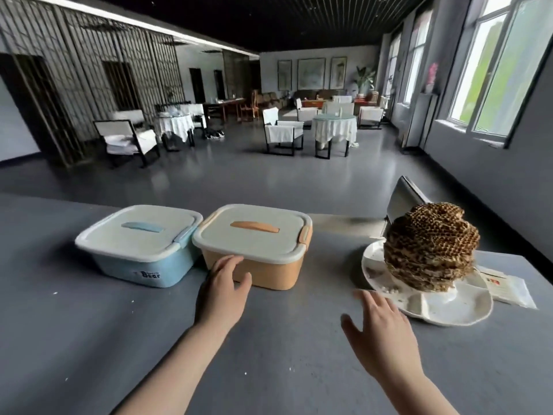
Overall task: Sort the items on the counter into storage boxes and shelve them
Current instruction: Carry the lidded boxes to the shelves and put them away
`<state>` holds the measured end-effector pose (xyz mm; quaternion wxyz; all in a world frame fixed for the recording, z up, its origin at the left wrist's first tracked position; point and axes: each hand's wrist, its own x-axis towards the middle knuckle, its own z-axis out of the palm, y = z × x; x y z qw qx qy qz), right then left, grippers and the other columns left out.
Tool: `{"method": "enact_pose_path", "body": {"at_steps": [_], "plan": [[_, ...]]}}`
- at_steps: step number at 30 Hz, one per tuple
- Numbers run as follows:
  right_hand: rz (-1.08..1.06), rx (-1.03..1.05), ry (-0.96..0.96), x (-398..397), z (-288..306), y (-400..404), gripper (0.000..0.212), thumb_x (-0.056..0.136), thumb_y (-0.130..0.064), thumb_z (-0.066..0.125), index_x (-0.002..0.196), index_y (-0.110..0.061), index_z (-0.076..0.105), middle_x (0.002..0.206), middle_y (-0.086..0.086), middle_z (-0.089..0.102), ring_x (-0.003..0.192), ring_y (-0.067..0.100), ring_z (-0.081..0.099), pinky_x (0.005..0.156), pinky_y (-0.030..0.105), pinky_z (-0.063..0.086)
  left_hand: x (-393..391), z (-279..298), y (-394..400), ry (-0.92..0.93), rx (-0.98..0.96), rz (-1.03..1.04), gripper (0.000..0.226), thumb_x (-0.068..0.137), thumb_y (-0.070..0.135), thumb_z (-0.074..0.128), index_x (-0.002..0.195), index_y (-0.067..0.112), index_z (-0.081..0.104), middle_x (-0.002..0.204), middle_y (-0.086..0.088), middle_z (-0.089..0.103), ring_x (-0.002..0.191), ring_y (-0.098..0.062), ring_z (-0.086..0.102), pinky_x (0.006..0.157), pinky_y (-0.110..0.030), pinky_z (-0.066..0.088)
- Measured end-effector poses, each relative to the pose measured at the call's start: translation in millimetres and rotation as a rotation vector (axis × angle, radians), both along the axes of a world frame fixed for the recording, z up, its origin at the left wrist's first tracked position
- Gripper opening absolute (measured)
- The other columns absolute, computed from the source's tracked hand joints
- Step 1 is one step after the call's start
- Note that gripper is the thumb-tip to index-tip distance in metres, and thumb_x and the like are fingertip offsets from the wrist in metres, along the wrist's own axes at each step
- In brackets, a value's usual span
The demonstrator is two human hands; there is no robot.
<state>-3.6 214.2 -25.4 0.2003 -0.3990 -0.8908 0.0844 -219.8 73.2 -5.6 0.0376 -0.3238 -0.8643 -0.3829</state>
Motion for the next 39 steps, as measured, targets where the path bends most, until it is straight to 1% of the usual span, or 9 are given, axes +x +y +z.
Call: {"method": "enact_pose_path", "body": {"at_steps": [6, 12, 16, 19, 21, 23, 28, 33, 39], "plan": [[0.055, 0.032, 0.093, -123.6, 27.9, 33.4, 0.041, 0.088, -0.047, 0.051, 0.123, -0.025, 0.049, 0.120, -0.006, 0.057, 0.113, 0.018, 0.049, 0.086, 0.030, 0.041, -115.4, 20.7, 33.1, -0.011, -0.044, 0.035, 0.041, 0.092, 0.020, 0.054, 0.132, 0.014, 0.050, 0.142, -0.002, 0.043, 0.132, -0.019, 0.038, 0.106, -0.029, 0.031], [0.013, -0.031, 0.091, -214.3, 2.6, 58.2, 0.066, 0.089, -0.054, 0.050, 0.141, -0.018, 0.033, 0.139, 0.000, 0.041, 0.127, 0.023, 0.038, 0.093, 0.034, 0.042, -200.3, -5.1, 60.2, -0.084, -0.177, 0.072, 0.045, 0.093, 0.021, 0.050, 0.137, 0.014, 0.044, 0.139, -0.006, 0.041, 0.124, -0.024, 0.044, 0.094, -0.029, 0.036], [-0.058, -0.112, 0.133, -239.0, -20.7, 73.2, 0.085, 0.085, -0.059, 0.056, 0.146, -0.010, 0.024, 0.147, 0.006, 0.031, 0.135, 0.027, 0.025, 0.105, 0.035, 0.033, -227.5, -26.1, 76.8, -0.037, -0.216, 0.040, 0.055, 0.094, 0.030, 0.049, 0.145, 0.015, 0.033, 0.152, -0.003, 0.029, 0.139, -0.021, 0.027, 0.111, -0.029, 0.022], [-0.121, -0.298, 0.334, -245.3, -27.9, 85.6, 0.090, 0.075, -0.056, 0.071, 0.142, -0.011, 0.031, 0.133, 0.012, 0.042, 0.123, 0.034, 0.040, 0.101, 0.039, 0.034, -241.6, -31.4, 87.9, -0.024, -0.269, 0.030, 0.063, 0.093, 0.038, 0.047, 0.148, 0.019, 0.026, 0.156, -0.002, 0.022, 0.143, -0.022, 0.017, 0.115, -0.033, 0.015], [-0.149, -0.445, 0.414, -245.0, -26.6, 94.8, 0.083, 0.069, -0.051, 0.079, 0.131, -0.012, 0.039, 0.116, 0.010, 0.046, 0.111, 0.031, 0.047, 0.087, 0.033, 0.038, -247.0, -32.7, 90.7, -0.005, -0.254, 0.019, 0.062, 0.091, 0.039, 0.048, 0.146, 0.019, 0.029, 0.151, -0.001, 0.030, 0.138, -0.023, 0.022, 0.111, -0.033, 0.020], [-0.160, -0.491, 0.426, -243.9, -27.2, 102.0, 0.074, 0.068, -0.047, 0.082, 0.122, -0.014, 0.043, 0.105, 0.006, 0.045, 0.100, 0.026, 0.046, 0.079, 0.030, 0.035, -248.6, -34.3, 90.4, 0.035, -0.235, 0.032, 0.061, 0.089, 0.038, 0.050, 0.145, 0.019, 0.032, 0.146, -0.002, 0.036, 0.133, -0.025, 0.026, 0.107, -0.033, 0.023], [-0.172, -0.519, 0.447, -242.8, -28.4, 104.5, 0.061, 0.072, -0.041, 0.079, 0.119, -0.014, 0.049, 0.112, 0.015, 0.057, 0.106, 0.032, 0.052, 0.085, 0.035, 0.044, -242.7, -36.5, 85.5, 0.076, -0.208, 0.042, 0.060, 0.090, 0.032, 0.052, 0.144, 0.016, 0.034, 0.143, -0.006, 0.040, 0.131, -0.028, 0.030, 0.108, -0.034, 0.022], [-0.169, -0.545, 0.503, -225.7, -21.4, 86.5, 0.047, 0.075, -0.033, 0.079, 0.108, -0.014, 0.052, 0.106, 0.012, 0.061, 0.100, 0.029, 0.056, 0.077, 0.032, 0.043, -232.6, -29.6, 81.5, 0.055, -0.179, 0.032, 0.056, 0.089, 0.023, 0.053, 0.143, 0.015, 0.037, 0.138, -0.010, 0.045, 0.129, -0.029, 0.032, 0.109, -0.034, 0.022], [-0.182, -0.525, 0.712, -178.3, -31.2, 29.9, 0.027, 0.076, -0.017, 0.075, 0.087, -0.019, 0.051, 0.086, 0.011, 0.061, 0.084, 0.027, 0.056, 0.068, 0.034, 0.045, -228.9, -16.8, 100.1, -0.040, -0.379, -0.022, 0.049, 0.089, 0.038, 0.050, 0.132, 0.015, 0.044, 0.134, -0.010, 0.049, 0.124, -0.032, 0.037, 0.099, -0.035, 0.030]]}}
